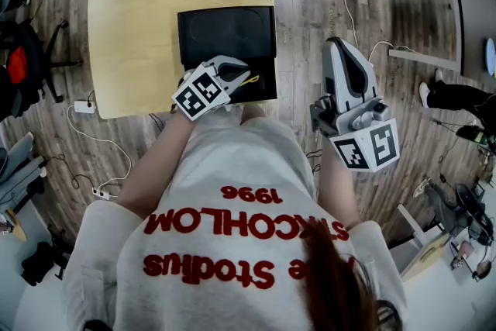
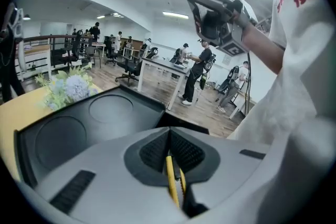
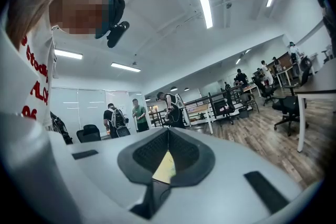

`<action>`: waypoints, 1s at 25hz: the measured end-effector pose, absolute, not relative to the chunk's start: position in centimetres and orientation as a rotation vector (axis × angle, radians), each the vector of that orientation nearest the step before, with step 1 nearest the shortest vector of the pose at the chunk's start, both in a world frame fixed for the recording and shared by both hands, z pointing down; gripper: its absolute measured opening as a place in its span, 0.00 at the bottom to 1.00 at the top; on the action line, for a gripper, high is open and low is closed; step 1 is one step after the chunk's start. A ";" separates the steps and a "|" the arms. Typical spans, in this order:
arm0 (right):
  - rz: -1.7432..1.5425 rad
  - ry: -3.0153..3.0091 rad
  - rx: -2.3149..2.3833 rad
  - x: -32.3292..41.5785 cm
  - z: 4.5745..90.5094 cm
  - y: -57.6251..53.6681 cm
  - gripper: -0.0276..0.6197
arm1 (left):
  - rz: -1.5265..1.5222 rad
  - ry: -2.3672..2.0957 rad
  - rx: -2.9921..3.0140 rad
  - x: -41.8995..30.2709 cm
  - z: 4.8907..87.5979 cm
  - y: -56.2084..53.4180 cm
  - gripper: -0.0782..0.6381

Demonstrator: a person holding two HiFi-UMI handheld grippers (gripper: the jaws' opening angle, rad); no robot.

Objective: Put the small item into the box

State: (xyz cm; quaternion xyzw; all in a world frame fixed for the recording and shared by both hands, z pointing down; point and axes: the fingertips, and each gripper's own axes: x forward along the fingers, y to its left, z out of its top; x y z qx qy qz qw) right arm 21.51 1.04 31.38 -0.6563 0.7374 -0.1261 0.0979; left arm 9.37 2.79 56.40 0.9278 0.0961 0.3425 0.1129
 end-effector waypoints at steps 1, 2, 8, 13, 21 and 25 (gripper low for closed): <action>-0.365 2.190 -1.939 21.4 31.2 0.7 0.05 | 0.975 0.251 2.735 9.3 55.7 2.1 0.12; -0.358 2.196 -1.935 21.2 31.0 0.4 0.05 | 0.944 0.216 2.747 9.2 55.0 1.4 0.12; -0.298 2.257 -1.886 20.0 29.6 -1.1 0.05 | 0.783 -0.012 2.818 8.1 50.3 -2.6 0.12; -0.251 2.300 -1.851 19.2 28.5 -2.4 0.05 | 0.667 -0.173 2.909 7.0 45.0 -5.5 0.12; -0.109 2.328 -1.839 18.7 25.9 -3.9 0.05 | 0.440 -0.508 3.031 3.3 37.4 -9.3 0.12; -0.058 2.326 -1.843 18.7 25.1 -4.6 0.05 | 0.314 -0.731 3.096 0.5 33.6 -11.1 0.12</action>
